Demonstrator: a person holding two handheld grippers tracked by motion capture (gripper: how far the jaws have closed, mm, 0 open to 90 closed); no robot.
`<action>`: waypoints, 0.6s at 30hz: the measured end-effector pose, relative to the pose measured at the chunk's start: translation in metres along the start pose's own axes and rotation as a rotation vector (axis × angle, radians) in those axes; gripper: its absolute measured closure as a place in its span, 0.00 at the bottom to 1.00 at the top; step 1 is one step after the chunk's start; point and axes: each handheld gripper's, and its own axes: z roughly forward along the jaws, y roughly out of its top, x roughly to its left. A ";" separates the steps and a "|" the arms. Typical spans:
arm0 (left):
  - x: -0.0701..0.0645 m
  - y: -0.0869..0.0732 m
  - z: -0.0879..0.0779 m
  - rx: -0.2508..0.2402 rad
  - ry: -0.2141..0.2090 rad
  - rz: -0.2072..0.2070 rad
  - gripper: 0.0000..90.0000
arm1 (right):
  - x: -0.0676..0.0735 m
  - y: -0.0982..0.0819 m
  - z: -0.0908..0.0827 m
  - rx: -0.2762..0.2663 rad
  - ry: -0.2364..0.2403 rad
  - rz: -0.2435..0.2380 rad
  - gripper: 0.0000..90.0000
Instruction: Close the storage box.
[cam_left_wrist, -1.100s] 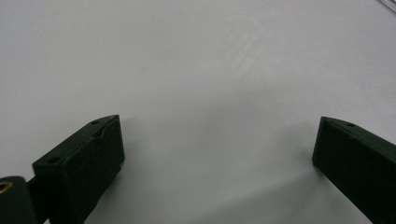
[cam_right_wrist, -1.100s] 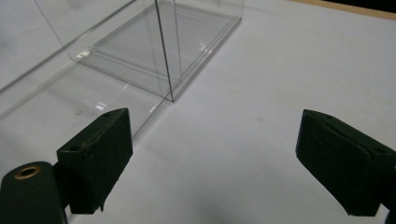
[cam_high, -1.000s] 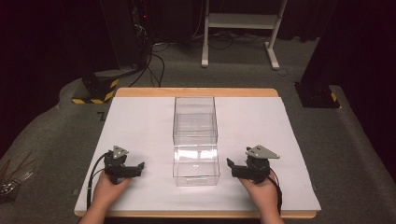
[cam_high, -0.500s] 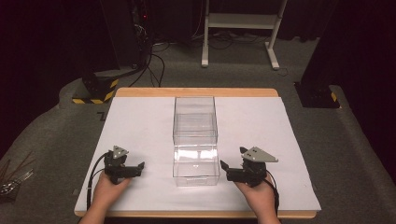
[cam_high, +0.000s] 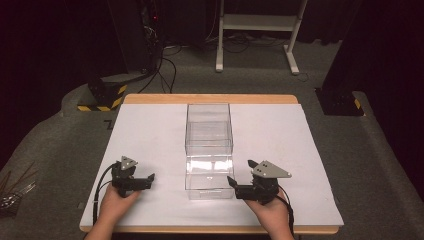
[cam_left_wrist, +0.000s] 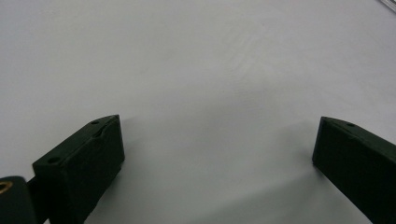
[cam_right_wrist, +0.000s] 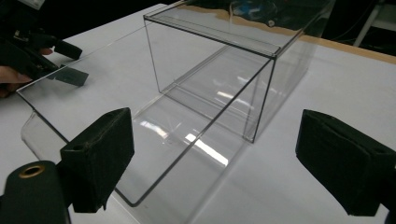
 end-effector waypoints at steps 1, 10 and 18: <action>0.000 0.000 0.000 0.000 0.001 0.002 0.03 | 0.002 0.000 0.000 -0.003 0.005 -0.002 0.13; 0.000 0.000 0.000 0.000 0.001 0.001 0.03 | 0.017 -0.001 0.003 -0.001 0.045 -0.032 0.13; 0.000 0.000 0.000 0.001 -0.001 0.001 0.03 | 0.017 -0.005 -0.003 -0.005 0.043 -0.028 0.15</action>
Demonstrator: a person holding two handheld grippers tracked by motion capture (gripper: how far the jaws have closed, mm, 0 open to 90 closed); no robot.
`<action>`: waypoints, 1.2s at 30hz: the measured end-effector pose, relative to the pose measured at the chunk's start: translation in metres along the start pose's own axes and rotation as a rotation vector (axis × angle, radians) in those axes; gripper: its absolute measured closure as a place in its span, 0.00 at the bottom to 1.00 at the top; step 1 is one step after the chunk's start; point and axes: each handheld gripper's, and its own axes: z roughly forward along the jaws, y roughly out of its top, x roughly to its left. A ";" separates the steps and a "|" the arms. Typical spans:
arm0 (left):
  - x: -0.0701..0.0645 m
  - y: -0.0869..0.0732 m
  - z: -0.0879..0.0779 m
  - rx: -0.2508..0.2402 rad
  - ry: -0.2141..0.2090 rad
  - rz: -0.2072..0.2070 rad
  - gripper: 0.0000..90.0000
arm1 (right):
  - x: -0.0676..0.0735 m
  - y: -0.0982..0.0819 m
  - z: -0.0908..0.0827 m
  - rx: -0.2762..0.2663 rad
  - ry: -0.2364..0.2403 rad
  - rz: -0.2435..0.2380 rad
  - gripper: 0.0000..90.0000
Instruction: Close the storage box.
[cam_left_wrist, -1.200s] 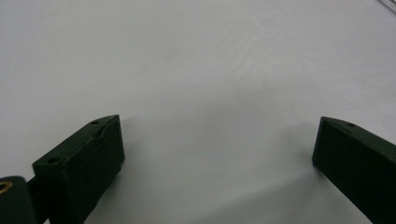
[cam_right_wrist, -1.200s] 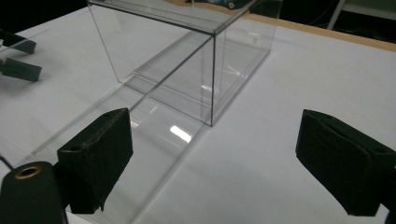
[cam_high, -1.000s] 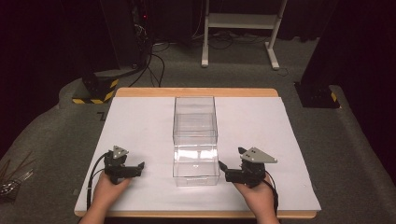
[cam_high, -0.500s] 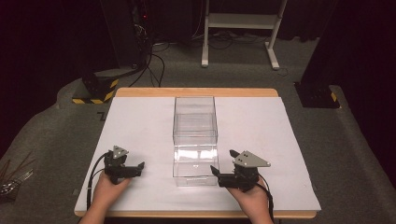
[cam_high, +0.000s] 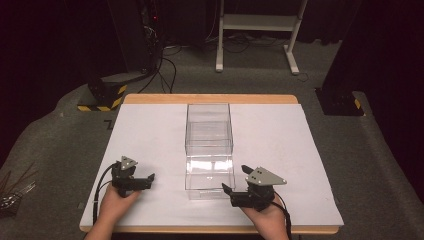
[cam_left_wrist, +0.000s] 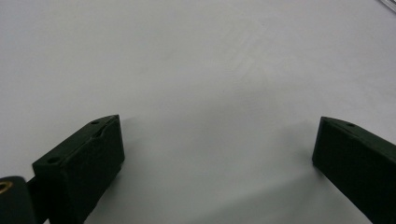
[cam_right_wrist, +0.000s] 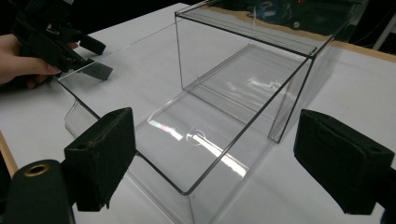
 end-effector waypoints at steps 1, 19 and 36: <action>0.000 0.000 0.000 0.000 0.000 0.000 0.03 | -0.001 0.000 0.000 0.000 0.003 0.003 0.15; 0.000 0.000 0.000 0.000 -0.001 0.002 0.03 | -0.006 -0.016 0.009 0.024 0.032 0.044 0.15; 0.000 0.000 0.000 0.000 0.000 0.003 0.03 | -0.017 -0.016 0.025 -0.004 0.015 0.050 0.16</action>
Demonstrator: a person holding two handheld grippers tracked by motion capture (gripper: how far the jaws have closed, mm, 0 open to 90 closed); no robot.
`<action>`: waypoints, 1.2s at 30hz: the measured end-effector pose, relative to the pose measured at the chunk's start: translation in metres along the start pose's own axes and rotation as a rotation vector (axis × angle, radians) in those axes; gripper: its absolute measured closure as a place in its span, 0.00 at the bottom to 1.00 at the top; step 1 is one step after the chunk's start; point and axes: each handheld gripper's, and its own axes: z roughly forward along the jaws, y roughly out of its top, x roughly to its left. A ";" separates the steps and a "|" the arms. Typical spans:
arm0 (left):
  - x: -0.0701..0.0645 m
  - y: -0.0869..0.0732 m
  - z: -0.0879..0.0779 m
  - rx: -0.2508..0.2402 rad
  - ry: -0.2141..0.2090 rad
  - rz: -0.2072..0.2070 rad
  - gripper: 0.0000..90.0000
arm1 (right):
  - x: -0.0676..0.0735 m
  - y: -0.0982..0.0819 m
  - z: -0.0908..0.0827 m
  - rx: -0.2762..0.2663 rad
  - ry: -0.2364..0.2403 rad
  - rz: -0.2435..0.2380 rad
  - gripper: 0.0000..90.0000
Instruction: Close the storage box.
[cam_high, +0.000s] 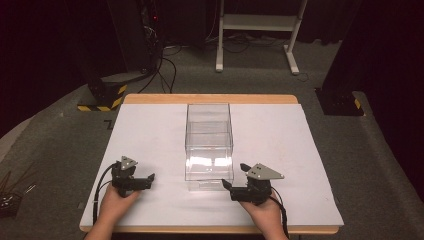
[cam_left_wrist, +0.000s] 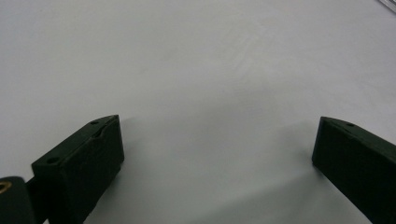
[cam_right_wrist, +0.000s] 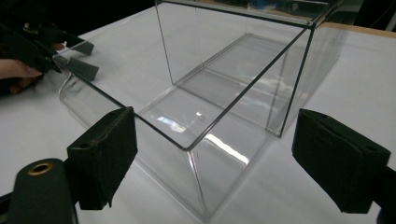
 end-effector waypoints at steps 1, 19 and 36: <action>0.000 0.000 0.000 0.000 0.000 0.000 0.03 | 0.001 -0.001 0.000 0.009 -0.005 -0.009 0.16; 0.000 0.000 0.000 0.000 0.000 -0.001 0.03 | 0.001 -0.013 0.011 0.054 -0.027 0.008 0.17; 0.000 0.000 0.000 0.002 -0.001 0.000 0.03 | -0.004 -0.004 0.019 0.024 -0.058 0.022 0.14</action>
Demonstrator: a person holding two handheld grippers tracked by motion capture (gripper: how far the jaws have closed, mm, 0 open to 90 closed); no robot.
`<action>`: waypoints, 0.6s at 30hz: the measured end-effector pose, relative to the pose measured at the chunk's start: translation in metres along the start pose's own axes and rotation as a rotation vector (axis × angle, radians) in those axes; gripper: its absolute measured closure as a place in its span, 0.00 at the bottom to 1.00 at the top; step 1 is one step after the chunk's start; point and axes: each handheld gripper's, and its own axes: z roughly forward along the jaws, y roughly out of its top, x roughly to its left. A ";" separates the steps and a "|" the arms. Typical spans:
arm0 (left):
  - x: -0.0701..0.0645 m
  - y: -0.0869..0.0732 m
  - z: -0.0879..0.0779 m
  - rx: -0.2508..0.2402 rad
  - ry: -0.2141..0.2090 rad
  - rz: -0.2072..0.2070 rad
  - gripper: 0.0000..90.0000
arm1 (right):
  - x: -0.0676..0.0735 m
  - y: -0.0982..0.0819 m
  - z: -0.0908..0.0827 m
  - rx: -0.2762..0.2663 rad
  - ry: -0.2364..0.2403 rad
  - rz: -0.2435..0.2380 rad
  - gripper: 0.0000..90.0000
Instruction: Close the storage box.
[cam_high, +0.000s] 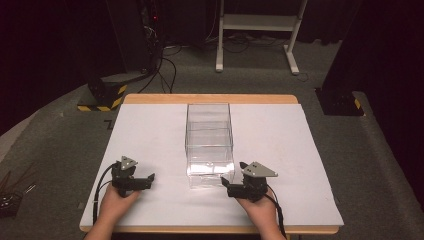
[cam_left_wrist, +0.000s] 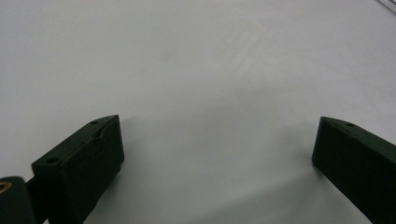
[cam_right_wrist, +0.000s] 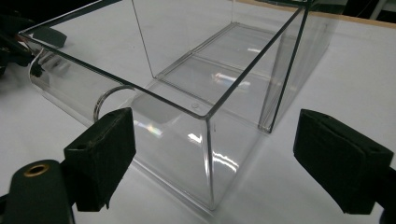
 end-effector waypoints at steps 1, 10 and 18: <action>0.000 0.000 0.000 0.001 0.000 0.000 0.03 | 0.000 0.000 0.001 -0.001 0.000 0.000 0.14; 0.000 0.000 0.000 -0.002 0.001 -0.003 0.03 | -0.001 0.005 0.008 -0.011 -0.022 -0.010 0.14; 0.000 0.000 0.000 -0.003 0.002 -0.003 0.03 | -0.002 0.012 0.016 -0.009 -0.033 -0.022 0.13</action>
